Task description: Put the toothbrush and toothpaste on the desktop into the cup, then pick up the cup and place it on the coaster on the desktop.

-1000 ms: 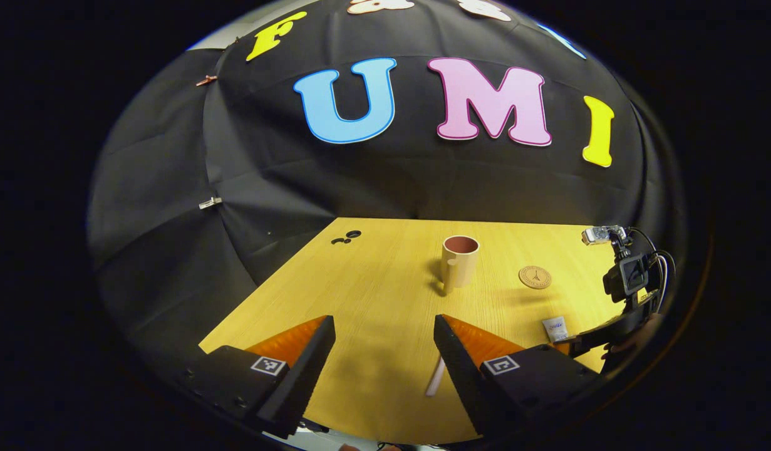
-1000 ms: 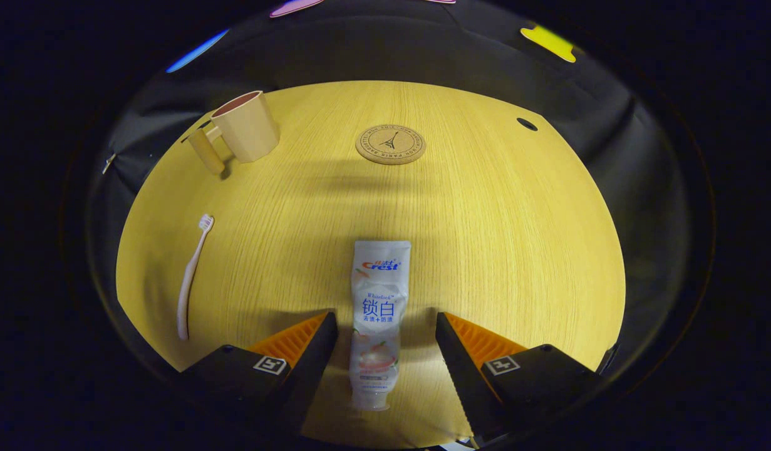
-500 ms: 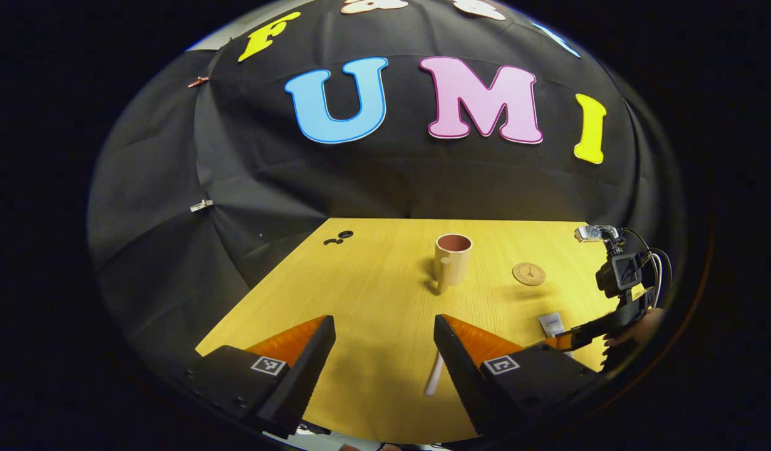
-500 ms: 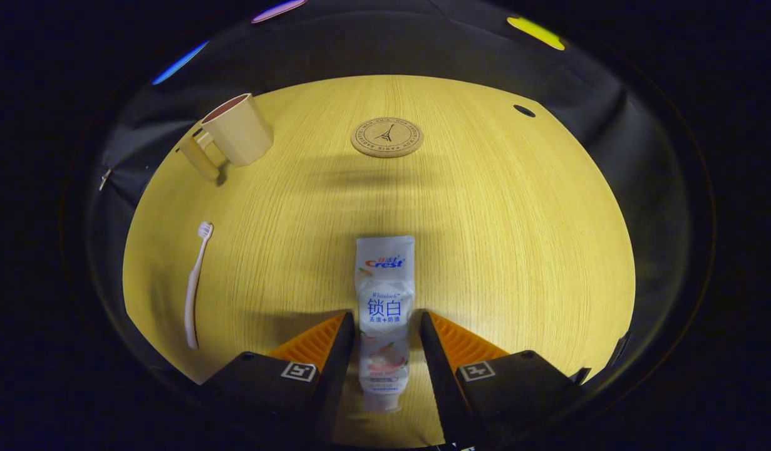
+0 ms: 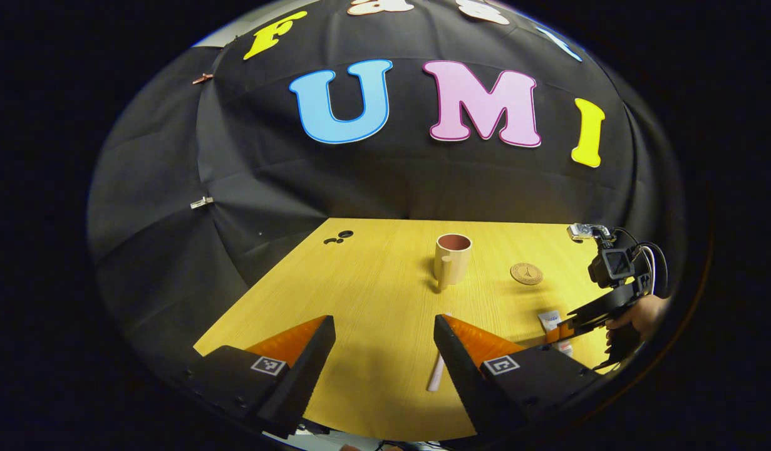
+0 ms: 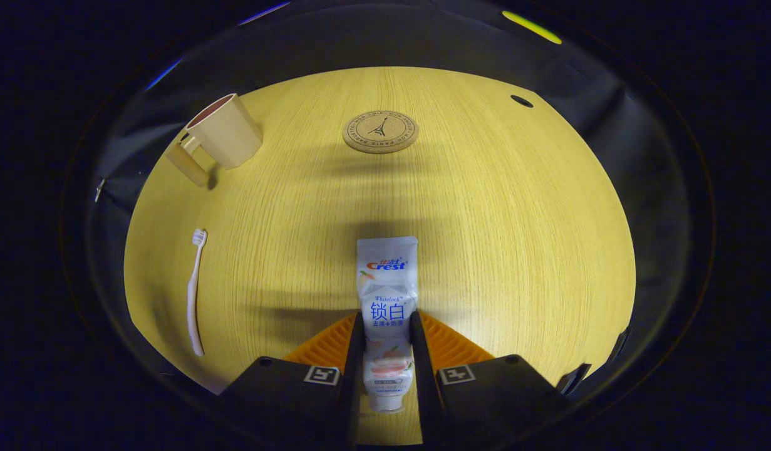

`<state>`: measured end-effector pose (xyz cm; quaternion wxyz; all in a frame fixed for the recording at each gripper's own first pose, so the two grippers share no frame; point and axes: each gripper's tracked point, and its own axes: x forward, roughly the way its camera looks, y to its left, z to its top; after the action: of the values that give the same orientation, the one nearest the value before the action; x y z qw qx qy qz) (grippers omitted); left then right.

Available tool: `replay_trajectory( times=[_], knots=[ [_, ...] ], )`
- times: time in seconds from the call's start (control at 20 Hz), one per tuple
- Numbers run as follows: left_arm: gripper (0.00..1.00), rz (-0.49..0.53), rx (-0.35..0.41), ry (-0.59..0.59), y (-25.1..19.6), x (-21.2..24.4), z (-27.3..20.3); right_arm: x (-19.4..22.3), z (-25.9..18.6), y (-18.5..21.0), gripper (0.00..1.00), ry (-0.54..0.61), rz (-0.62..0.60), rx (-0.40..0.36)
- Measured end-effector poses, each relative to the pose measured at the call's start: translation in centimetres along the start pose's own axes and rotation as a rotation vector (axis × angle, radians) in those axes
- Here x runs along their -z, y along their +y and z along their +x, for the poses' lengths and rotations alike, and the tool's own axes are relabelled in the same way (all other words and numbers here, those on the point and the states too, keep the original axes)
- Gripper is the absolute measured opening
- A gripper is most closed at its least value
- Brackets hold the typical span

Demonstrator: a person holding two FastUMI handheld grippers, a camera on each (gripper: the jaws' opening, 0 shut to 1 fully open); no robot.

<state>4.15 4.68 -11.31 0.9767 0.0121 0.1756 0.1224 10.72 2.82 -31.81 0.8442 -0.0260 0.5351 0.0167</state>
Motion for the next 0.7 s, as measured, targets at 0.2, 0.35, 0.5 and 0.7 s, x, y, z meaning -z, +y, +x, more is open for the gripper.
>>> replay_trajectory(
  times=[0.2, 0.35, 0.5, 0.7],
  knots=[
    [0.99, 0.019, 0.017, 0.014, 0.2, 1.0, 0.2, 0.1, -0.2, 0.0, 0.30, -0.005, -0.023, -0.012],
    [0.99, 0.018, 0.058, 0.036, -0.7, 1.7, 0.7, 0.0, -1.1, -0.4, 0.30, -0.020, -0.012, -0.021],
    [0.99, 0.003, 0.121, 0.073, -2.2, 2.4, 1.9, -1.0, -2.6, -0.9, 0.30, -0.064, -0.013, -0.033],
    [0.99, -0.047, 0.187, 0.167, -4.4, 4.1, 4.5, -2.6, -5.2, -1.5, 0.29, -0.137, -0.035, -0.056]
  ],
)
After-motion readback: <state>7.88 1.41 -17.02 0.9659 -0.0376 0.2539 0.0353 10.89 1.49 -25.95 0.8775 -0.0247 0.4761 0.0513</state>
